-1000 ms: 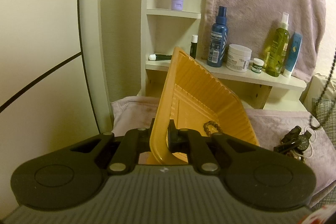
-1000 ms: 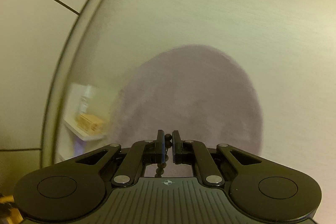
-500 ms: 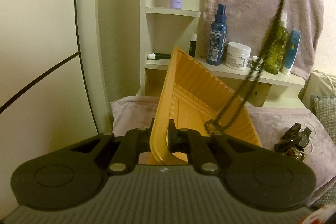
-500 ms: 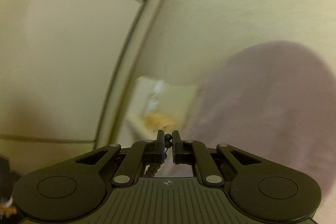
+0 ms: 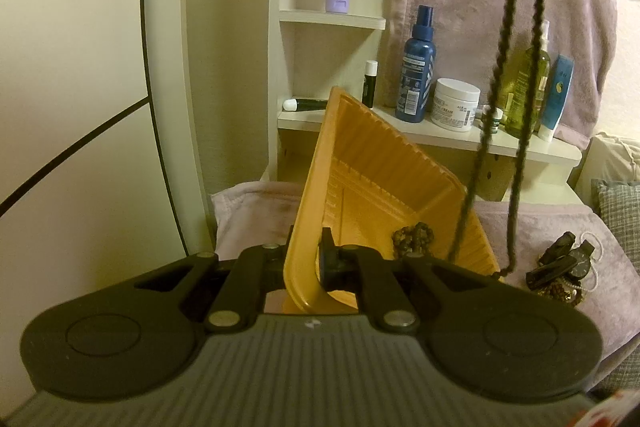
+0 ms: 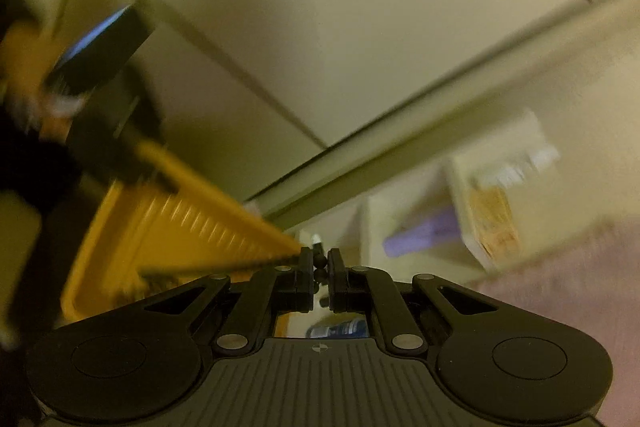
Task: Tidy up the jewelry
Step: 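Lift the long necklace high and lower it into the orange tray, then open the right gripper and return it over the jewelry pile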
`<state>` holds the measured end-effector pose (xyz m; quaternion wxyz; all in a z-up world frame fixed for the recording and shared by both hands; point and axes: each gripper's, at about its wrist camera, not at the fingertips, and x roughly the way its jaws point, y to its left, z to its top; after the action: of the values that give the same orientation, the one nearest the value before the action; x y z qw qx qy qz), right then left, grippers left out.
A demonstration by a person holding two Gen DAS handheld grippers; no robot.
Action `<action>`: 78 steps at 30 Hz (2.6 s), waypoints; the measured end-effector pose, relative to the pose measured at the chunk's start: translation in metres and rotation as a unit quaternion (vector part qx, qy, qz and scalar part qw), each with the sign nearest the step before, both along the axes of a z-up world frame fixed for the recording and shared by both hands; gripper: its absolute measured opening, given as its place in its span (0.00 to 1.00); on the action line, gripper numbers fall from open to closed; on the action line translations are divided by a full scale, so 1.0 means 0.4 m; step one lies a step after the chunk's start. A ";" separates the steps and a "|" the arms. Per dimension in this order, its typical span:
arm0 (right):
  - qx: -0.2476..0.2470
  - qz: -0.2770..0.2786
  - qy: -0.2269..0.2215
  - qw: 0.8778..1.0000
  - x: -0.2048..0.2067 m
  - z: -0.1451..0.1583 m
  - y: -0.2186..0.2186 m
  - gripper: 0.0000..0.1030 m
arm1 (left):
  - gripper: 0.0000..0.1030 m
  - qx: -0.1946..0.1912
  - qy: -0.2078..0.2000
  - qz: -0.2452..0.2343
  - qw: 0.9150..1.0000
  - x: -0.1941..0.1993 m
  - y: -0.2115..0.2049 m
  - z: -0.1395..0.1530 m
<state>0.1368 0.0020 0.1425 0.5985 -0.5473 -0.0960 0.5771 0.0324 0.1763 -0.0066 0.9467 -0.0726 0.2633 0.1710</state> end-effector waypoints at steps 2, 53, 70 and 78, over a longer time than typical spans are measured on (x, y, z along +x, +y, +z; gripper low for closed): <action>-0.029 0.029 -0.065 0.997 -0.017 -0.048 -0.007 0.06 | 0.06 -0.001 0.000 -0.001 1.000 0.002 0.004 0.000; 0.040 -0.258 0.150 0.954 0.105 -0.357 -0.198 0.06 | 0.07 -0.023 0.003 0.008 1.000 0.005 0.019 0.000; 0.252 -0.514 0.388 0.723 0.088 -0.504 -0.516 0.08 | 0.07 -0.020 0.010 0.010 1.000 0.008 0.005 0.001; 0.297 -0.552 0.410 0.663 0.105 -0.559 -0.550 0.33 | 0.07 -0.021 0.011 0.012 1.000 0.006 0.001 0.003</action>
<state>0.1786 -0.2179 -0.0811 0.9168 -0.0015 0.3128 0.2484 0.0348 0.1766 -0.0056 0.9398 -0.0938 0.2767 0.1775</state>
